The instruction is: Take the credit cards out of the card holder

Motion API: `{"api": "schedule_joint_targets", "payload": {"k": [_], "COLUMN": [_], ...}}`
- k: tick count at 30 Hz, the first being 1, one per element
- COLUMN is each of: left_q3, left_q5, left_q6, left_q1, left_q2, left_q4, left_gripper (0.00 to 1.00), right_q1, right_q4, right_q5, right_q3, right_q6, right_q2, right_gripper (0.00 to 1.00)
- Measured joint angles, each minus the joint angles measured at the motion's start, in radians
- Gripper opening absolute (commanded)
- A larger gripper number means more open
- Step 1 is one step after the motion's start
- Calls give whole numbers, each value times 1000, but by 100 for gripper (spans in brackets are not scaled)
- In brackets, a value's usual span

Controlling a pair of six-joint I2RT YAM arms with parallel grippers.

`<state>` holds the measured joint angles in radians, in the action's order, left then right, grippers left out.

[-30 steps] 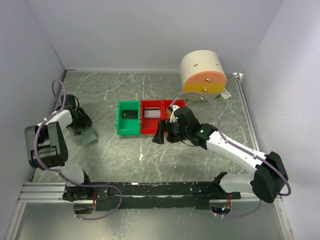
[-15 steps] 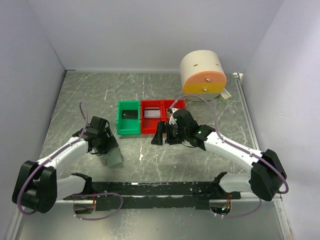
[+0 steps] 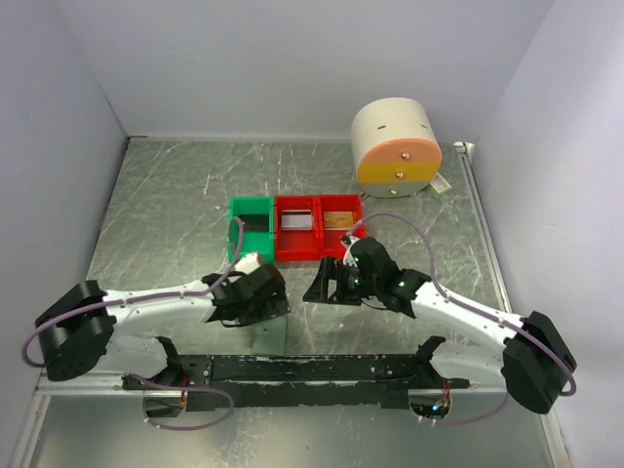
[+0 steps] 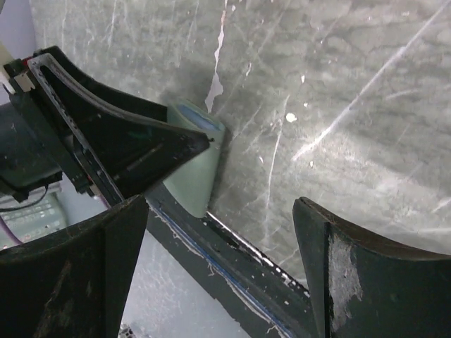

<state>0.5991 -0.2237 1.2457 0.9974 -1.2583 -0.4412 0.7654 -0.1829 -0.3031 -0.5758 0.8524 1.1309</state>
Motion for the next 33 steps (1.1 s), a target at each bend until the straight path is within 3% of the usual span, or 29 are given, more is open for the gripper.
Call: {"api": "schedule_joint_targets", "payload": {"k": [6, 14, 18, 23, 33], "left_q3": [129, 71, -48, -151, -129], "left_q5": [-116, -220, -220, -187, -162], "left_q6": [90, 107, 105, 99, 51], "left_q1": [118, 126, 126, 126, 126], "left_q2": [-66, 250, 394, 417, 387], "left_q4": [-39, -52, -9, 24, 35], "left_gripper": [100, 100, 99, 100, 100], "right_q1": [13, 81, 181, 336, 448], "right_q4": [-5, 32, 90, 211, 342], "right_q5": [3, 8, 41, 133, 385], "right_q3": [79, 179, 216, 264, 257], "right_q6": [50, 119, 175, 288, 478], "right_q2": [-123, -199, -157, -87, 73], "right_gripper": [83, 71, 64, 61, 63]}}
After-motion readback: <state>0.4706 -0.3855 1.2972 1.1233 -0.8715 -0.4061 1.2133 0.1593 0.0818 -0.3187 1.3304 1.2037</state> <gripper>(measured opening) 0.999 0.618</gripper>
